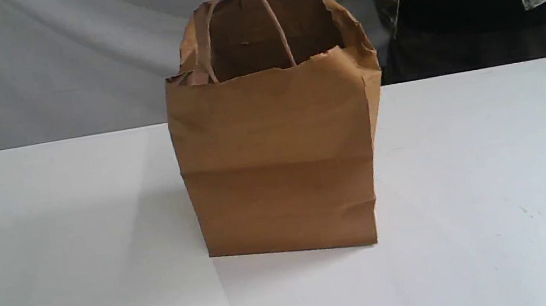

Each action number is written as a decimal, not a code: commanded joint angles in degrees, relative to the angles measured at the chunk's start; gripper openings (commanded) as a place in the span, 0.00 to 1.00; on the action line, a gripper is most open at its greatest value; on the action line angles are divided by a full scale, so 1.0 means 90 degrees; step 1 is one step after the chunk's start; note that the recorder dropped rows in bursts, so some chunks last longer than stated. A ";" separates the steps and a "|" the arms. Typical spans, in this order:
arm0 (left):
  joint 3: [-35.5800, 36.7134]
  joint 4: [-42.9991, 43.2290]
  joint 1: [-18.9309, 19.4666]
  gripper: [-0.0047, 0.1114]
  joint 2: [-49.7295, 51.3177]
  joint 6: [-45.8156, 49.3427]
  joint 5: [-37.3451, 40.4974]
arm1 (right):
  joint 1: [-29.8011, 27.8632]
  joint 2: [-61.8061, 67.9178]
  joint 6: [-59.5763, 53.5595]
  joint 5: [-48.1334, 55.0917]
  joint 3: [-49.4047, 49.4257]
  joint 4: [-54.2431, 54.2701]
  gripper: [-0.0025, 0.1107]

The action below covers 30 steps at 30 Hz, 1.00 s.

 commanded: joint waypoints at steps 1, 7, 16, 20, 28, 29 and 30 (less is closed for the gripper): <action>0.0032 -0.0005 0.0002 0.67 0.0010 -0.0065 0.0061 | 0.0006 -0.0041 0.0029 -0.0060 0.0025 -0.0003 0.74; 0.0032 -0.0005 0.0014 0.67 -0.0323 -0.0049 0.0149 | 0.0006 -0.0041 0.0029 -0.0060 0.0025 -0.0003 0.74; 0.0032 -0.3047 0.0886 0.67 -0.0387 0.0179 0.0977 | 0.0006 -0.0041 0.0014 -0.0080 0.0025 -0.0003 0.74; 0.0032 -0.3460 0.1703 0.67 -0.0387 0.0257 0.2085 | 0.0006 -0.0041 0.0014 -0.0080 0.0025 -0.0003 0.74; 0.0032 -0.3203 0.2971 0.67 -0.0387 0.0567 0.3912 | 0.0006 -0.0041 0.0014 -0.0080 0.0025 -0.0033 0.74; 0.0032 -0.3051 0.2998 0.67 -0.0387 0.0701 0.3944 | 0.0006 -0.0041 0.0014 -0.0080 0.0025 -0.0033 0.74; 0.0032 -0.2927 0.3013 0.67 -0.0387 0.0757 0.3944 | 0.0006 -0.0041 0.0014 -0.0080 0.0025 -0.0033 0.74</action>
